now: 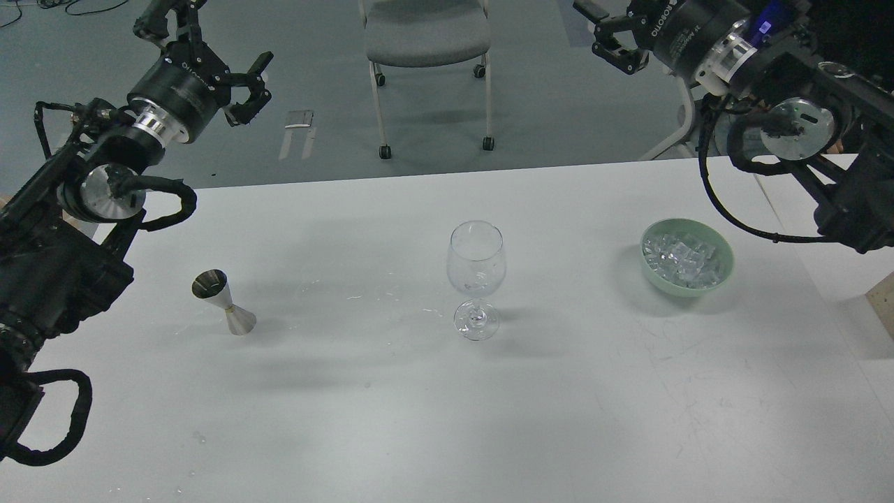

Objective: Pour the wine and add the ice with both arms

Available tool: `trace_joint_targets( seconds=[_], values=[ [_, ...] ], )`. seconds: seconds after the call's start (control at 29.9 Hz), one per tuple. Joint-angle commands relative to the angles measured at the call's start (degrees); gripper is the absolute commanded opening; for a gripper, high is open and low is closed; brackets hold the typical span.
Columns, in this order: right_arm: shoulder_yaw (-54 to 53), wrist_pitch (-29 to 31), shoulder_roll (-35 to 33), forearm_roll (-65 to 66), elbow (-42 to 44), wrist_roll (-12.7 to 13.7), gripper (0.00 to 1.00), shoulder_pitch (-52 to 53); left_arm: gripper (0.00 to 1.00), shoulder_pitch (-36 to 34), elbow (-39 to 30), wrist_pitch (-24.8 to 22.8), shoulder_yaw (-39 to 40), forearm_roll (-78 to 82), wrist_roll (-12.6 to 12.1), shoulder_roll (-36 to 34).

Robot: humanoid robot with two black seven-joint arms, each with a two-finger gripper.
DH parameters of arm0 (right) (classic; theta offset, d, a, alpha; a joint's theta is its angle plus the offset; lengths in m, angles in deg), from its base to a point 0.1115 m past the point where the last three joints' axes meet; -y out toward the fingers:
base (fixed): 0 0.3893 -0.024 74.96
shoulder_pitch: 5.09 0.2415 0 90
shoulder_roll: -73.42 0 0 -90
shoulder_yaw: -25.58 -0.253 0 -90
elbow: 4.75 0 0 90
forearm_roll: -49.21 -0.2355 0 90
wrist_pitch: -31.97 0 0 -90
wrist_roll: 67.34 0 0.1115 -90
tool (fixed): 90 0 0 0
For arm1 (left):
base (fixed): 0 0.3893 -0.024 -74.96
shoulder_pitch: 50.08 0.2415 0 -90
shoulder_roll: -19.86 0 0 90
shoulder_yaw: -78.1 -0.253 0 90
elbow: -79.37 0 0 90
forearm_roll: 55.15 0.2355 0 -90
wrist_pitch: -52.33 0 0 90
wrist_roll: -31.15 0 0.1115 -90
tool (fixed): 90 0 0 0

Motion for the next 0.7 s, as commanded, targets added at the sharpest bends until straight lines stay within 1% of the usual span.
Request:
trace_joint_targets(
  seconds=[0.0,0.1,0.13,0.17,0.23,0.33,0.43,0.57,0.67],
  values=[
    [-0.3,0.0,0.3,0.3,0.1,0.1,1.00,0.0,0.99,0.0,0.0,0.0,0.1,-0.1,0.2,0.1],
    [-0.3,-0.3,0.4,0.4,0.4,0.1,1.00,0.0,0.99,0.0,0.0,0.0,0.1,-0.3,0.2,0.4],
    [-0.3,-0.4,0.4,0.4,0.7,0.1,1.00,0.0,0.99,0.0,0.2,0.0,0.0,-0.5,-0.7,0.9],
    [-0.3,-0.5,0.5,0.4,0.9,0.1,1.00,0.0,0.99,-0.1,0.4,0.0,0.1,-0.5,-0.8,1.3],
    [-0.4,-1.7,1.0,0.5,1.9,0.1,1.00,0.4,0.99,-0.1,0.8,0.0,0.8,-0.7,-0.2,2.4],
    [-0.5,-2.9,2.5,0.6,4.4,0.0,1.00,0.8,0.99,-0.3,0.9,0.0,1.0,-1.1,-0.1,2.4],
    [-1.3,-2.8,4.4,0.6,8.0,0.0,1.00,2.2,0.99,-0.8,0.9,0.0,2.2,-1.2,-0.1,2.4],
    [-1.5,-3.5,5.4,0.6,8.9,0.0,1.00,2.3,0.99,-0.8,1.1,0.0,3.5,-1.1,0.0,2.4],
    [-1.5,-5.2,6.0,0.6,8.9,0.1,1.00,2.3,0.99,-0.7,2.3,0.0,4.0,-1.1,0.3,2.9]
  ],
)
